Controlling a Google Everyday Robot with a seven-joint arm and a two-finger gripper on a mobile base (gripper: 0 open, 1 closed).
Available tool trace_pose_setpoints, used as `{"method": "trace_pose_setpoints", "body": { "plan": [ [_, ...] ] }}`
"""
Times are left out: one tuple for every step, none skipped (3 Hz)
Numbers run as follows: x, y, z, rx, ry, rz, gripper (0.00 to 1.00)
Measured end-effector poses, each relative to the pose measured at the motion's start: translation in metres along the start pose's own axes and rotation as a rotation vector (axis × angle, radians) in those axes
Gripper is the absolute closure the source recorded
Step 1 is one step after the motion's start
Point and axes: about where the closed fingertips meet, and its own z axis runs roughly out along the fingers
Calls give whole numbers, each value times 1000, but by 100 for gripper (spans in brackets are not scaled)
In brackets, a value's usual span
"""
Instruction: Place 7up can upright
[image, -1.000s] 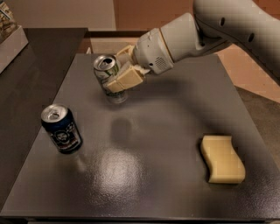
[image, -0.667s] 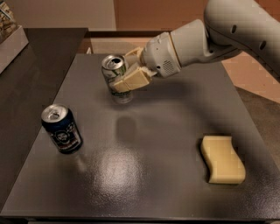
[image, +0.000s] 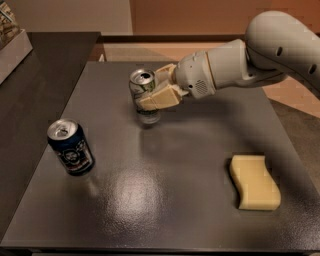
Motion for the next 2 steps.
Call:
{"method": "trace_pose_setpoints", "body": {
  "plan": [
    [12, -3, -5, 25, -24, 45, 100],
    [20, -5, -7, 39, -54, 75, 82]
  ]
}}
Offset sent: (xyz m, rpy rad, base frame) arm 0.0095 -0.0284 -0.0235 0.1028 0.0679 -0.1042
